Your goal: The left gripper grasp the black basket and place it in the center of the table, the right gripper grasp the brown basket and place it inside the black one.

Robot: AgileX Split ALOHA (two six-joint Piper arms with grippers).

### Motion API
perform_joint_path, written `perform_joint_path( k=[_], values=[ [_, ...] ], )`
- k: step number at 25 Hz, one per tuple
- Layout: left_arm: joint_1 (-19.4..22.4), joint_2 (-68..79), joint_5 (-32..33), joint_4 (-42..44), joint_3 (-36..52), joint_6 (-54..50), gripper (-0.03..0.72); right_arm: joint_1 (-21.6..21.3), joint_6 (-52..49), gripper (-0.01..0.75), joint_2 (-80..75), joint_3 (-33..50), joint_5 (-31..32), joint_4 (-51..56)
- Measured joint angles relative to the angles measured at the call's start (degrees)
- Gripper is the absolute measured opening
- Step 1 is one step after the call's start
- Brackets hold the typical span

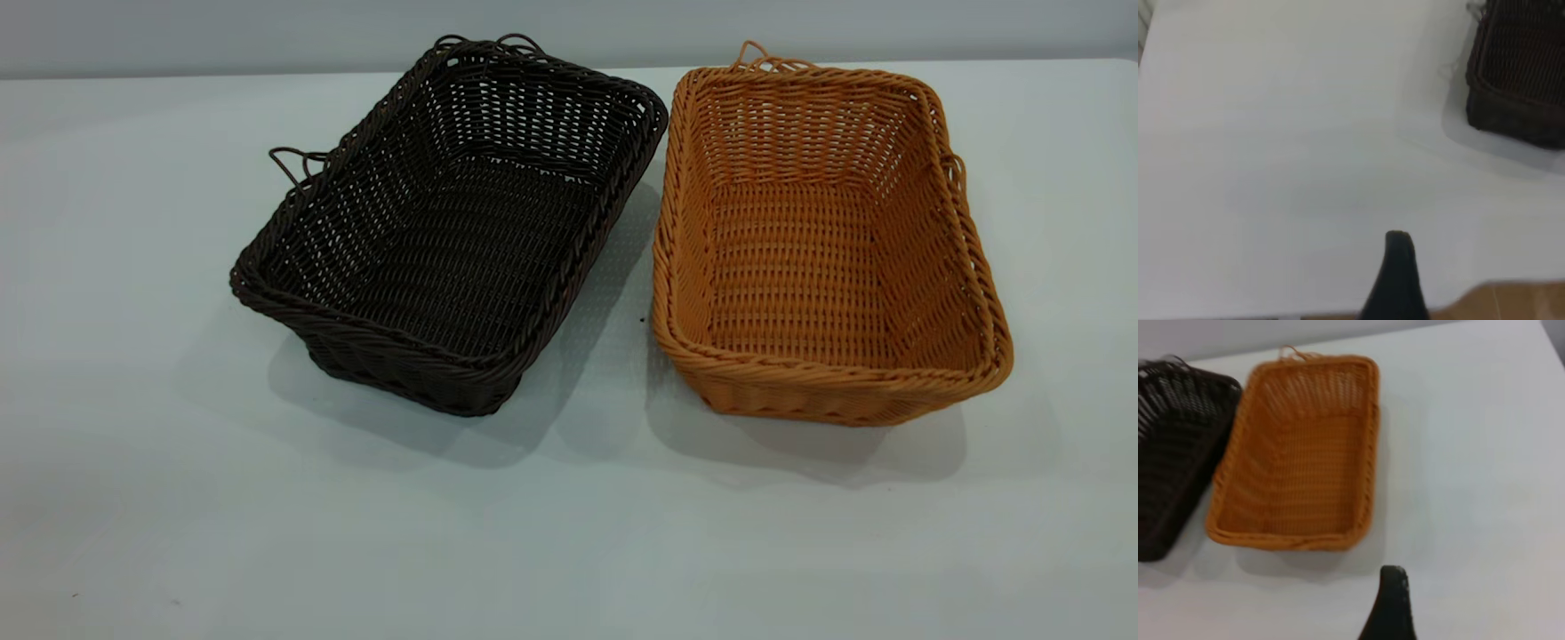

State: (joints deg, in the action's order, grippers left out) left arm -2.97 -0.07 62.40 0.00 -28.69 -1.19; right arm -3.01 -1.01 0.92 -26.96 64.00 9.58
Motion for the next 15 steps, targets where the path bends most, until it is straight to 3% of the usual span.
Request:
perform_joint_path(
  k=[4,15],
  values=[
    [0.00,9.29,-7.83,-0.96,-4.19,-0.05,0.561,0.00,-1.23,0.565,0.00,-0.42,-4.02,3.68],
    [-0.67,54.96,-32.78,-2.53,-17.40,6.58,0.561,0.00,2.87,0.565,-15.12,-0.81,-13.81,9.16]
  ],
)
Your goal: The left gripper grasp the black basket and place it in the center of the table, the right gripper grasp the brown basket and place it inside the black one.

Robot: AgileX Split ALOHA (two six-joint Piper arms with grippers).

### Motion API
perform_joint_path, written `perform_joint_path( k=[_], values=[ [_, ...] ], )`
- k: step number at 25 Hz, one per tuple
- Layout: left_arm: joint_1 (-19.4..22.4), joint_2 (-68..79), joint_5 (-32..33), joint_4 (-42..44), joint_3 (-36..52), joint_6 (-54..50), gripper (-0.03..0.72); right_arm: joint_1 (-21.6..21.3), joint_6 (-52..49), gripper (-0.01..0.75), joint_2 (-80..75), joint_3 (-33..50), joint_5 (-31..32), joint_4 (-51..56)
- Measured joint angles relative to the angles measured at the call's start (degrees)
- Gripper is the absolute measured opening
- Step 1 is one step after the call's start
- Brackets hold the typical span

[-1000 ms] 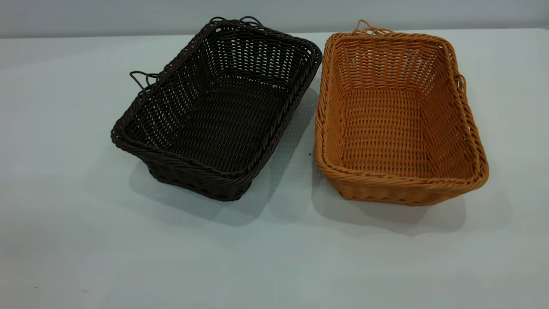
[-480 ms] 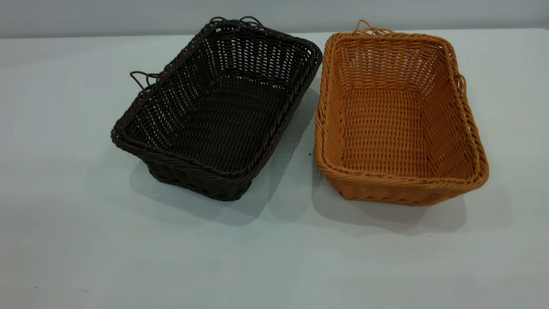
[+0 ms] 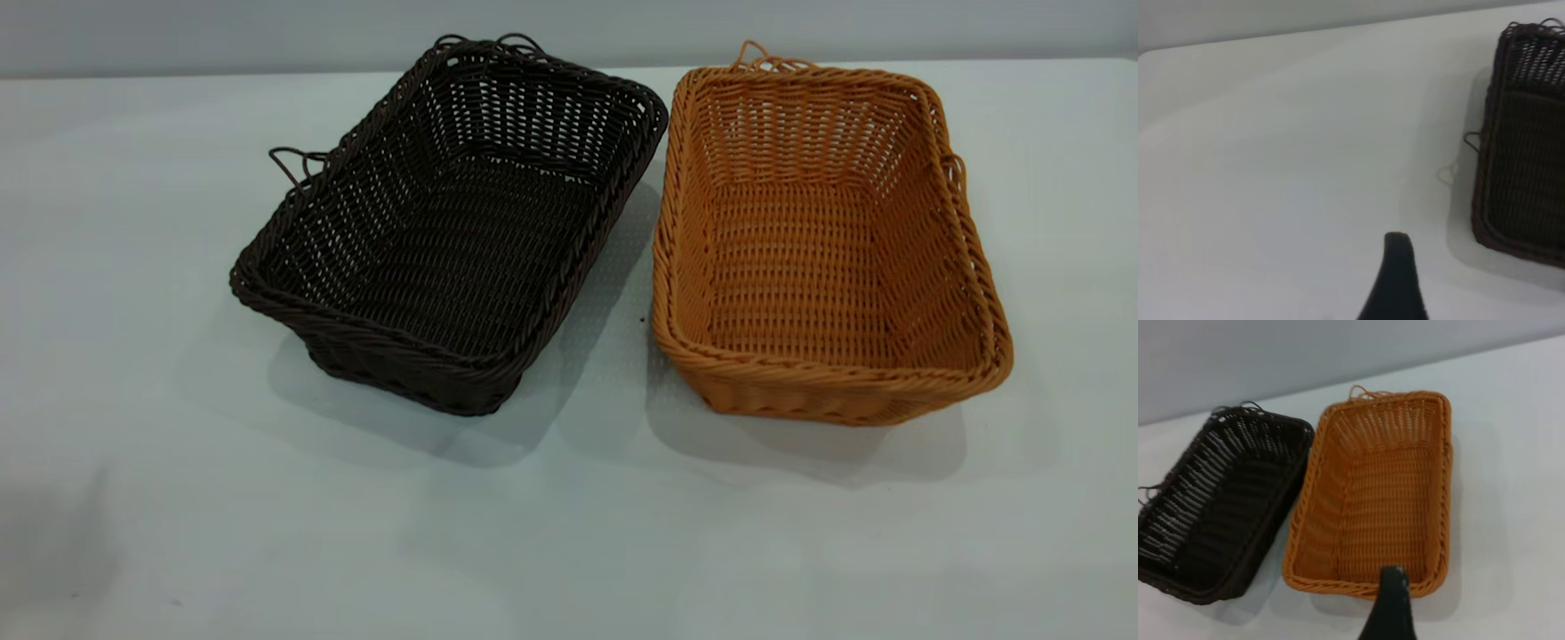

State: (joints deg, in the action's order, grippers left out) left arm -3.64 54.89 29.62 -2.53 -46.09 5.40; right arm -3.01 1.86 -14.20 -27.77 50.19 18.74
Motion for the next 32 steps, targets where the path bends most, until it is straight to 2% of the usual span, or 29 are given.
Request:
perform_joint_path(
  k=[6,17,22,28,32],
  values=[
    [-4.04,23.38,-7.76,0.06,-10.47,0.62,0.561,0.00,0.19,0.565,-9.62,0.00,-4.85,-3.46],
    [-10.60,58.29,-9.60,0.06,-31.02,0.80,0.561,0.00,0.25,0.565,-28.03,0.00,-8.05,1.00],
    [-12.49,67.69,-9.72,0.06,-38.25,0.80,0.561,0.00,0.84,0.565,-39.72,0.00,-10.08,4.48],
    [-13.13,74.53,-10.20,0.06,-43.12,0.85,0.561,0.28,6.30,0.565,-52.46,-0.26,-12.59,11.96],
    [-13.13,78.23,-11.22,0.06,-44.15,0.85,0.554,4.39,9.17,0.565,-60.74,-0.42,-15.93,18.67]
  ],
)
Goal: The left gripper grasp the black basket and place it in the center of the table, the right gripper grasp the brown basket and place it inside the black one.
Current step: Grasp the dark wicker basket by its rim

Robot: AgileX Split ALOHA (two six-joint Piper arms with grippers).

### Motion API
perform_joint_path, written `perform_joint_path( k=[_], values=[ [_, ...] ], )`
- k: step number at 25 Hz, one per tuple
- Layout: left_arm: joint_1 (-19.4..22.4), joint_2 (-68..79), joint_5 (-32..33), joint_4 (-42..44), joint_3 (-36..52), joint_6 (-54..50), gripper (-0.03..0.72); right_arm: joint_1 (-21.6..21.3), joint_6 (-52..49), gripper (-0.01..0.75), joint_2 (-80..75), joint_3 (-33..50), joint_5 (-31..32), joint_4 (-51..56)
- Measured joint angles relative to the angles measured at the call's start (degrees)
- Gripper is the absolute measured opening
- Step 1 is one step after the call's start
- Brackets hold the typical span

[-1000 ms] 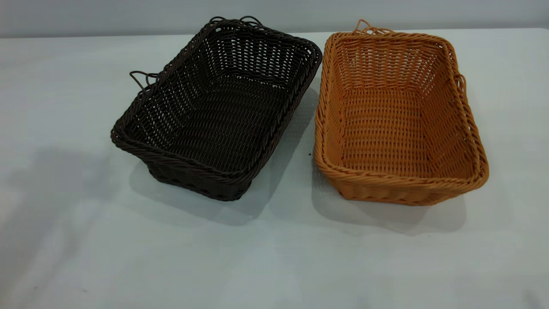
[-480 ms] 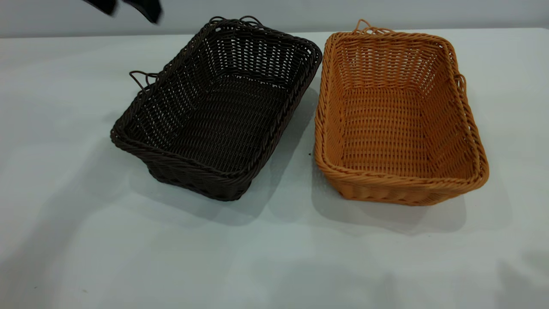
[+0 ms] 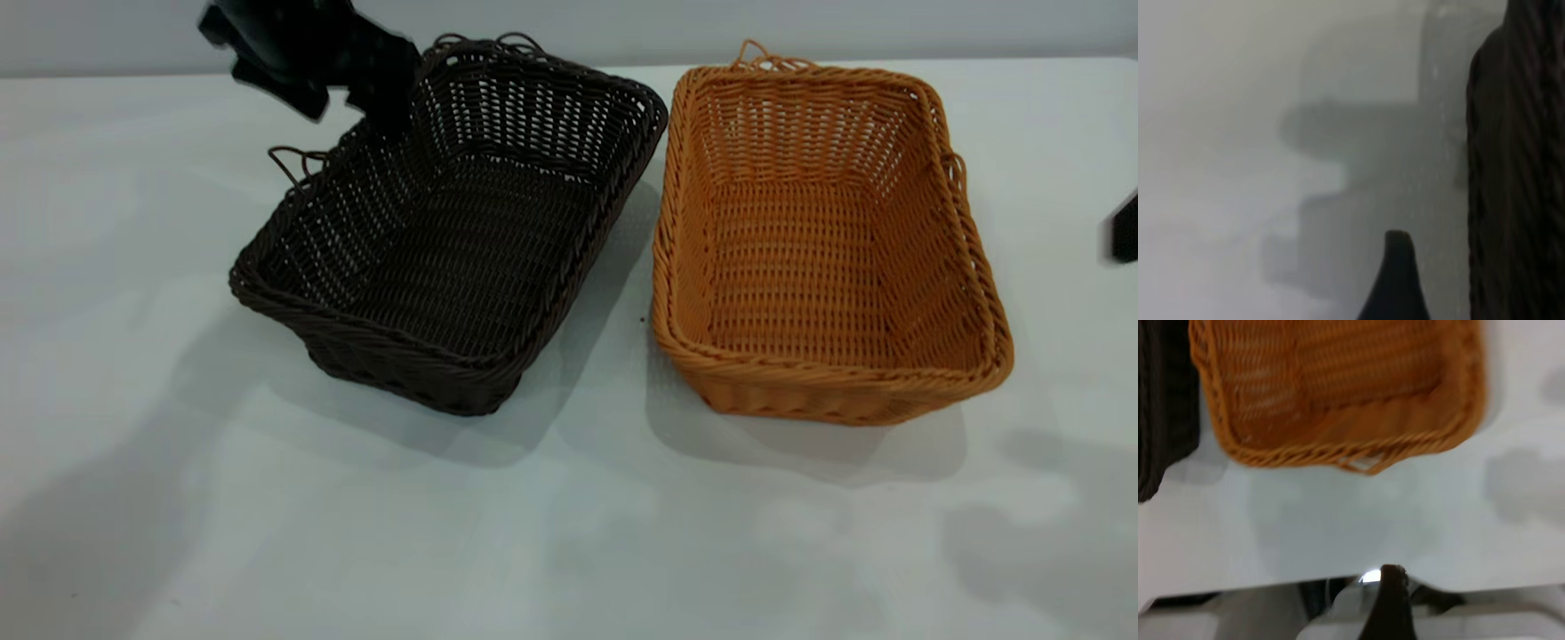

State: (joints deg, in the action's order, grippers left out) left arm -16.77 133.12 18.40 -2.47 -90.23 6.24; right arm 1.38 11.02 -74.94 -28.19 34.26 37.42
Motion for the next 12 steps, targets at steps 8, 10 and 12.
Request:
perform_joint_path(
  k=[8,10,12],
  values=[
    [-1.15,4.24,-3.30,-0.06,-0.20,-0.06,0.255,9.90,1.89,0.565,-16.88,-0.41,-7.68,20.56],
    [-1.18,4.47,-3.62,-0.16,-0.25,-0.06,0.126,10.05,3.66,0.565,-20.75,-0.67,-8.14,27.72],
    [-1.18,4.47,-3.75,-0.38,-0.37,-0.06,0.081,10.05,6.88,0.565,-24.70,-1.60,-8.55,33.87]
  ],
)
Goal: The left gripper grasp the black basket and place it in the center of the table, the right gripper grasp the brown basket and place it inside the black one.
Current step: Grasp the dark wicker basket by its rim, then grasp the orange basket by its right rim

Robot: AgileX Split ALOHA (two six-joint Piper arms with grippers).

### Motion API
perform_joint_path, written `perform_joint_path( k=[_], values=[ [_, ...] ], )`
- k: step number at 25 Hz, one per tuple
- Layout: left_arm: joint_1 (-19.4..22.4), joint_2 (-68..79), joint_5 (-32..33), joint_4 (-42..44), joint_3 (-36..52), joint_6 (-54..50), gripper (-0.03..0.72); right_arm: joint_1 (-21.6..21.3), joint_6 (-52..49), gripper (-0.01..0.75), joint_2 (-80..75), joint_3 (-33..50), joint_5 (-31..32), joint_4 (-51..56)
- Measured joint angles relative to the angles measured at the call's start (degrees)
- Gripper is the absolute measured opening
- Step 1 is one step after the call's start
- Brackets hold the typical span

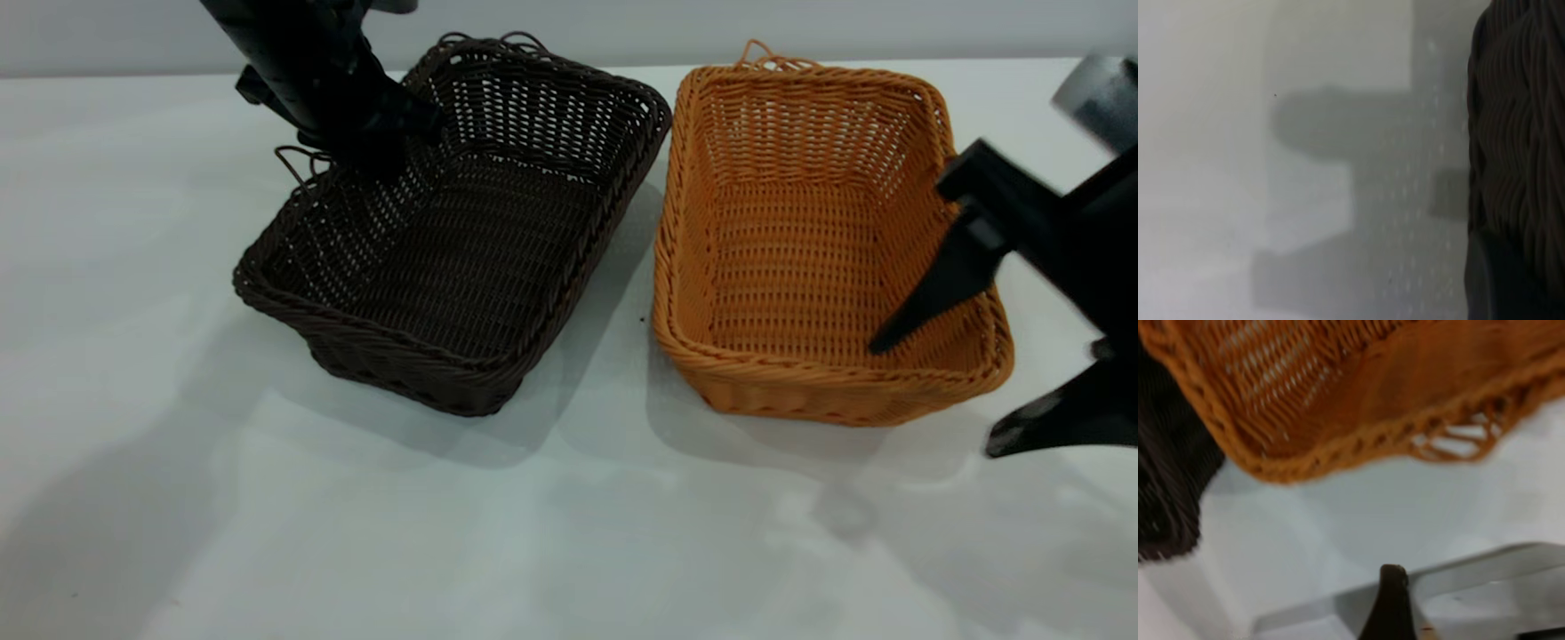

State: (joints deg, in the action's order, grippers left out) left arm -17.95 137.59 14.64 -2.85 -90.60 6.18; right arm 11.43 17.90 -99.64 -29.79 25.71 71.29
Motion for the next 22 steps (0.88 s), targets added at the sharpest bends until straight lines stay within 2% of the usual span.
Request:
perform_joint_path(
  k=[8,15,17,18,22],
  values=[
    [0.12,-3.96,0.97,-0.20,-0.04,1.89,0.078,0.00,10.23,0.565,-13.23,-6.81,0.71,20.85],
    [0.28,-8.32,0.80,0.80,-0.04,4.70,0.078,0.00,12.32,0.554,-21.23,-11.14,-0.94,27.57],
    [0.28,-8.47,0.84,0.80,-0.04,4.98,0.078,0.00,12.96,0.504,-23.00,-12.24,-2.19,27.95],
    [0.28,-8.47,0.90,0.80,-0.04,4.98,0.078,0.00,13.47,0.451,-23.69,-12.68,-2.62,27.95],
    [0.51,-8.47,1.57,1.11,-0.04,5.46,0.078,-1.09,15.21,0.165,-24.70,-13.81,-2.77,31.39]
  ],
)
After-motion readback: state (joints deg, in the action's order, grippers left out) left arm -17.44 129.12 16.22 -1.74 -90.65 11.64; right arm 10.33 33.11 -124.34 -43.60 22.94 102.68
